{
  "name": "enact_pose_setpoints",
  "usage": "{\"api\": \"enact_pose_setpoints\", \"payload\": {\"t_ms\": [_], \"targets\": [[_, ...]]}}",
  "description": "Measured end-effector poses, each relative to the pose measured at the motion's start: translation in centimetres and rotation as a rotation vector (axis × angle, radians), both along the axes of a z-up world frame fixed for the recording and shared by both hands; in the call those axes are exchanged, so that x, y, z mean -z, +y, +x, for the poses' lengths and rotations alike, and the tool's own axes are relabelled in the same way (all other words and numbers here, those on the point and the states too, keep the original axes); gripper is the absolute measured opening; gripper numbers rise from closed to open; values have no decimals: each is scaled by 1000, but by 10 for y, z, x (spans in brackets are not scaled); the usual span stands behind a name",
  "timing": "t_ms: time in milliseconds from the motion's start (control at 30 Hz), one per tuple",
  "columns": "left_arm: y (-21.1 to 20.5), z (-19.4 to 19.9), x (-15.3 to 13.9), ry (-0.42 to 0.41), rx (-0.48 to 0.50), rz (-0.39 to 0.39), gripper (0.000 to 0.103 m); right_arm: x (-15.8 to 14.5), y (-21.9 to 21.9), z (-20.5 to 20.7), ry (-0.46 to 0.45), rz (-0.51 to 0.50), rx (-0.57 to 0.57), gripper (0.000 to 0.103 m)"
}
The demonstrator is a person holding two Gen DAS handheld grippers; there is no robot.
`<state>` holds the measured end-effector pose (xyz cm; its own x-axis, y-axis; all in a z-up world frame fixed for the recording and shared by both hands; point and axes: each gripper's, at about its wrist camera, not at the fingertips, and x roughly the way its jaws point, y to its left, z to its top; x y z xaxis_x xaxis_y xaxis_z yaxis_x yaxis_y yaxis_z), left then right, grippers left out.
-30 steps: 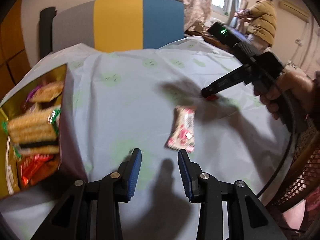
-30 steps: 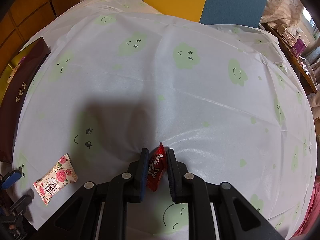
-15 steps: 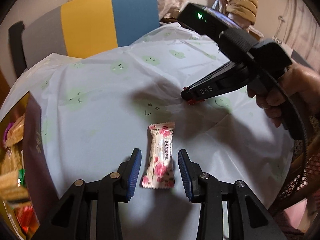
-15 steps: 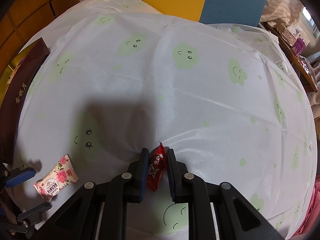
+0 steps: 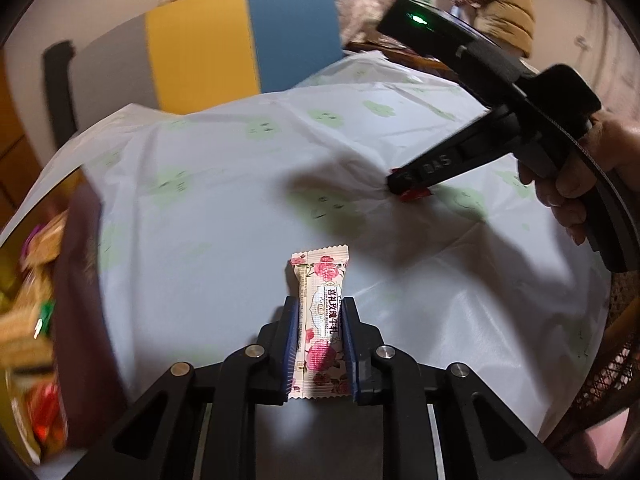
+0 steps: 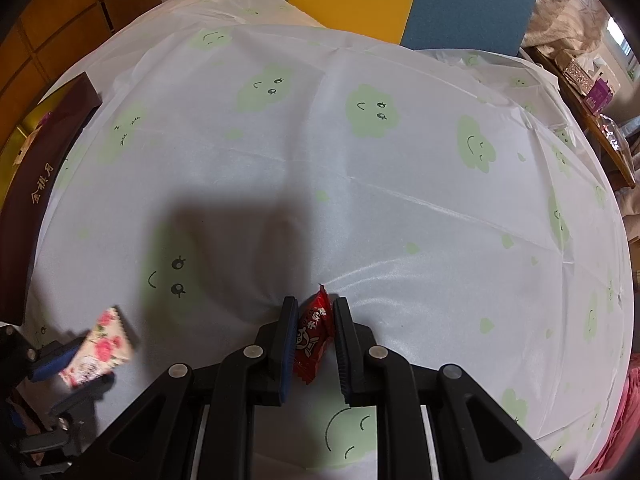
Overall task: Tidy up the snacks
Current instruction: 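Carry the pink floral bar over the gold tray and open the left gripper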
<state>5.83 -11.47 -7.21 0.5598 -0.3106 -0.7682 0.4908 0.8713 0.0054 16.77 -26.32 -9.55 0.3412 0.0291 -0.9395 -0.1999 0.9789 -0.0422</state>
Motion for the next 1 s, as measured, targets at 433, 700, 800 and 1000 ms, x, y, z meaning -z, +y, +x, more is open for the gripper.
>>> {"api": "enact_pose_setpoints", "payload": {"t_ms": [433,700,800,1000], "targets": [[12,-12,7,-52,-63,-27,21,-1,7,-6,-15,-14,-9,18],[15,-13,4,-42,-78,-47,20,-1,9,-8,-25,-29,-19,18],[18,-12,1,-24,-85,-61,20,-1,10,-8,-26,-29,-20,18],[22,-16,-6,-20,-90,-74,20,-1,14,-10,-34,-45,-29,18]]}}
